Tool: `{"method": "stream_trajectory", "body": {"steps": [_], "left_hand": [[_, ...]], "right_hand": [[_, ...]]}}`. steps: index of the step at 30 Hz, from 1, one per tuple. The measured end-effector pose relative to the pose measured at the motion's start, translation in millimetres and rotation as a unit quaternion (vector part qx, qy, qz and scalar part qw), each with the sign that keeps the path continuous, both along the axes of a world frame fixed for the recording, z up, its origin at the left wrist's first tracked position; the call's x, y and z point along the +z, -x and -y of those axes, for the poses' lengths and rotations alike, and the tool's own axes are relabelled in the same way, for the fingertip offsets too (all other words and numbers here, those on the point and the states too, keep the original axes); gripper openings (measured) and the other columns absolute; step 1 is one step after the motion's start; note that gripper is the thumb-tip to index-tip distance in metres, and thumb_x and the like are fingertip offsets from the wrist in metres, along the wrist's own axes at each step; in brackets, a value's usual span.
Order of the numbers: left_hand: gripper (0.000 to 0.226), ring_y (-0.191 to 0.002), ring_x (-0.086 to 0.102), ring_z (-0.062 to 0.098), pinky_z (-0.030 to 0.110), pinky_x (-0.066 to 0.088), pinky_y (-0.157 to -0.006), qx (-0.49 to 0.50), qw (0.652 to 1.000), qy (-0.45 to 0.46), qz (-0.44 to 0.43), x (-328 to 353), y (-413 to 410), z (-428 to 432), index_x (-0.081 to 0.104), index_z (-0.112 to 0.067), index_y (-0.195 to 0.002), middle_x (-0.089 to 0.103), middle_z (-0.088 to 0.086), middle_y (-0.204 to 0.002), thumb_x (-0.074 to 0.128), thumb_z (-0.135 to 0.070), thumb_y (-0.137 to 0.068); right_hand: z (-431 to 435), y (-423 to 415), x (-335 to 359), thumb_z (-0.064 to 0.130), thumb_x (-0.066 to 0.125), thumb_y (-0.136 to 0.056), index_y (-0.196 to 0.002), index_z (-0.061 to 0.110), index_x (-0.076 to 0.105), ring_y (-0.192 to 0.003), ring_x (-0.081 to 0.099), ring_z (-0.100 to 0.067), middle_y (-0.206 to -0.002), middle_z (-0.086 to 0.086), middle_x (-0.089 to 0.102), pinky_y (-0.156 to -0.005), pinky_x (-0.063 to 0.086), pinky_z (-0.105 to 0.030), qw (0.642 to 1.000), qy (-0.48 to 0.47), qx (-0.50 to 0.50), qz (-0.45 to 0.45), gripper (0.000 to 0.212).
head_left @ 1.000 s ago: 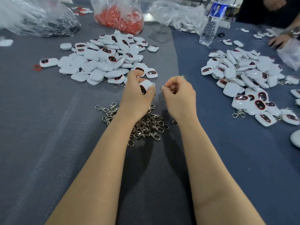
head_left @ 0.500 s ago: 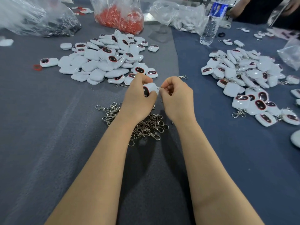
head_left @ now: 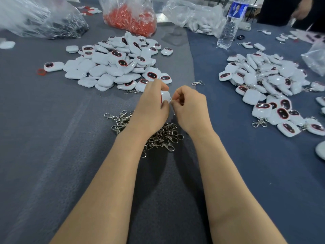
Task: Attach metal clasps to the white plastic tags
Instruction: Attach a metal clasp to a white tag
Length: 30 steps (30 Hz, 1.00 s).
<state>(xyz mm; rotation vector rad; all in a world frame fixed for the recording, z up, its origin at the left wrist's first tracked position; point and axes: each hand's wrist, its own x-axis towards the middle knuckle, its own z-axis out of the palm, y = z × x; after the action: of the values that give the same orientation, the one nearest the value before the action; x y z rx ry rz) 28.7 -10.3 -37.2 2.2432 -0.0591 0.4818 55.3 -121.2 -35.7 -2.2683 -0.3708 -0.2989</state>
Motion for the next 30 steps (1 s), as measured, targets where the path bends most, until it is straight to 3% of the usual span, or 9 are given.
{"method": "stream_trajectory", "body": {"steps": [5,7,9,13,18,23,26,30], "left_hand": [[0.032,-0.079,0.038,0.016,0.026,0.031,-0.071,-0.002,0.999,-0.043,-0.003,-0.3,3.0,3.5,0.047,-0.007,-0.116,0.036,-0.004,-0.105,0.05,0.001,-0.086],[0.032,-0.078,0.037,0.017,0.029,0.033,-0.071,-0.003,0.999,-0.049,-0.001,0.5,3.6,4.5,0.047,-0.006,-0.116,0.037,-0.001,-0.106,0.05,0.002,-0.086],[0.032,-0.078,0.037,0.017,0.025,0.03,-0.069,-0.001,0.999,-0.051,0.004,1.2,2.7,3.9,0.047,-0.004,-0.116,0.038,0.0,-0.106,0.05,0.002,-0.086],[0.032,-0.079,0.038,0.015,0.021,0.026,-0.068,-0.005,0.999,-0.04,-0.007,-0.8,1.7,2.1,0.047,-0.008,-0.116,0.037,-0.005,-0.106,0.052,0.0,-0.086],[0.031,-0.086,0.04,0.012,0.019,0.027,-0.069,-0.006,0.999,-0.04,-0.012,-4.4,0.3,1.1,0.047,-0.01,-0.115,0.039,-0.006,-0.107,0.052,-0.001,-0.086],[0.035,-0.09,0.042,0.007,0.003,0.027,-0.075,0.054,0.998,0.008,0.026,1.1,-1.3,-0.3,0.057,-0.019,-0.119,0.043,-0.002,-0.109,0.052,-0.003,-0.088],[0.025,-0.092,0.042,0.006,-0.003,0.024,-0.075,0.072,0.997,0.026,0.018,2.2,-1.1,-1.0,0.065,-0.017,-0.106,0.043,0.001,-0.112,0.051,-0.005,-0.089],[0.012,-0.096,0.04,0.002,-0.006,0.023,-0.075,0.056,0.998,0.015,0.008,1.4,-2.1,-0.1,0.068,-0.009,-0.095,0.052,0.008,-0.115,0.057,-0.01,-0.089]], "right_hand": [[1.1,-1.4,-0.7,0.005,0.056,-0.088,-0.081,0.016,0.053,-0.058,0.044,-0.004,-0.075,0.002,0.054,-0.053,0.037,-0.008,1.0,0.021,-0.01,-0.021,0.013],[-0.1,-0.9,-1.3,0.007,0.055,-0.089,-0.081,0.016,0.053,-0.058,0.044,-0.004,-0.079,0.0,0.056,-0.05,0.037,-0.011,0.999,0.029,-0.009,-0.028,0.012],[-1.6,0.4,-1.9,0.01,0.054,-0.09,-0.082,0.018,0.053,-0.06,0.045,-0.005,-0.078,0.001,0.056,-0.053,0.037,-0.016,0.998,0.044,-0.007,-0.034,0.011],[1.1,1.0,-0.2,0.005,0.055,-0.088,-0.08,0.016,0.053,-0.056,0.045,-0.002,-0.068,0.009,0.049,-0.051,0.037,-0.006,0.999,0.01,-0.008,-0.033,0.013],[3.0,-1.6,-0.9,0.006,0.056,-0.087,-0.08,0.016,0.054,-0.061,0.046,-0.005,-0.069,0.009,0.05,-0.052,0.037,-0.008,0.999,0.024,-0.012,-0.038,0.013],[4.3,-3.5,0.0,0.011,0.058,-0.088,-0.082,0.017,0.055,-0.064,0.045,-0.005,-0.069,0.01,0.051,-0.057,0.035,-0.006,0.995,-0.068,-0.046,-0.053,0.01],[0.7,-1.7,4.2,0.01,0.061,-0.086,-0.074,0.023,0.051,-0.062,0.048,-0.007,-0.071,0.006,0.055,-0.057,0.038,-0.008,0.988,-0.136,-0.025,-0.064,0.021],[-2.2,1.0,7.6,0.007,0.064,-0.085,-0.071,0.025,0.051,-0.057,0.047,-0.006,-0.065,0.008,0.053,-0.054,0.038,-0.008,0.987,-0.137,0.017,-0.079,0.026]]}}
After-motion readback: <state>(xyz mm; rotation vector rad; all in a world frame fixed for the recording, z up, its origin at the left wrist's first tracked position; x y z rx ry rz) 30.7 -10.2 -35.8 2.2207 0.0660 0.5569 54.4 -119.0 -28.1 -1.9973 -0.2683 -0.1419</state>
